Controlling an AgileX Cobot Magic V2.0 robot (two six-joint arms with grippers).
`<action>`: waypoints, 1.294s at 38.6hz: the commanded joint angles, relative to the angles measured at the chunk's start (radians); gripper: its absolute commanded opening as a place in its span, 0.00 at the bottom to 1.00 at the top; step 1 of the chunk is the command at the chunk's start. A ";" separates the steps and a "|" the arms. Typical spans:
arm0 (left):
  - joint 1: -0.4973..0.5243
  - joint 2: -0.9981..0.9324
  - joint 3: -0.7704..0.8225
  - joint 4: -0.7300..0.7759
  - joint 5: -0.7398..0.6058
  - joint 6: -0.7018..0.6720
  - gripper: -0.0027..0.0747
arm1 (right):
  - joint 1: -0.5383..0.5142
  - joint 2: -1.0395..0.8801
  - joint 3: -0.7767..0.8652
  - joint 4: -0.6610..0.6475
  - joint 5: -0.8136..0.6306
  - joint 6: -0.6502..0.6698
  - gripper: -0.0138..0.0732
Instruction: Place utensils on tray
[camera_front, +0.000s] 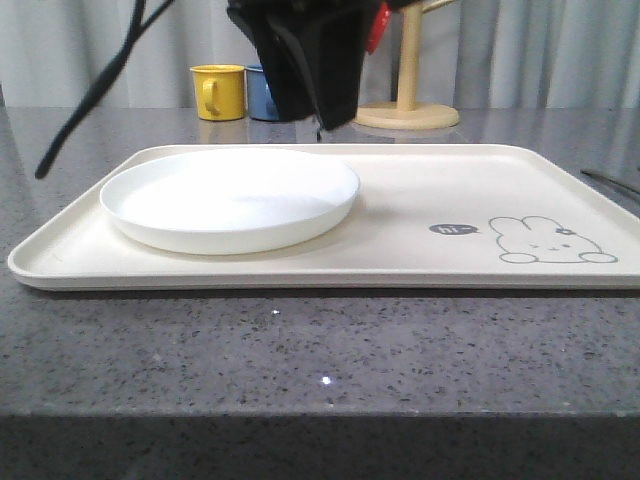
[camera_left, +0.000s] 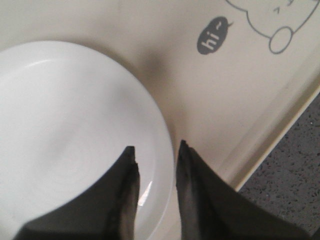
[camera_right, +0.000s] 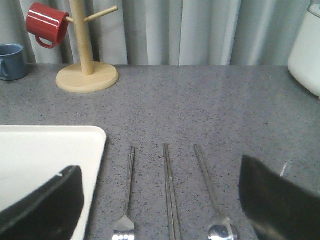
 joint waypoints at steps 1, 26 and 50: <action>0.050 -0.103 -0.003 -0.001 -0.066 -0.014 0.10 | -0.005 0.010 -0.036 -0.004 -0.074 -0.013 0.91; 0.512 -0.837 0.821 -0.073 -0.687 -0.075 0.01 | -0.005 0.010 -0.036 -0.004 -0.074 -0.013 0.91; 0.522 -1.535 1.333 -0.069 -1.009 -0.075 0.01 | -0.005 0.010 -0.036 -0.004 -0.073 -0.013 0.91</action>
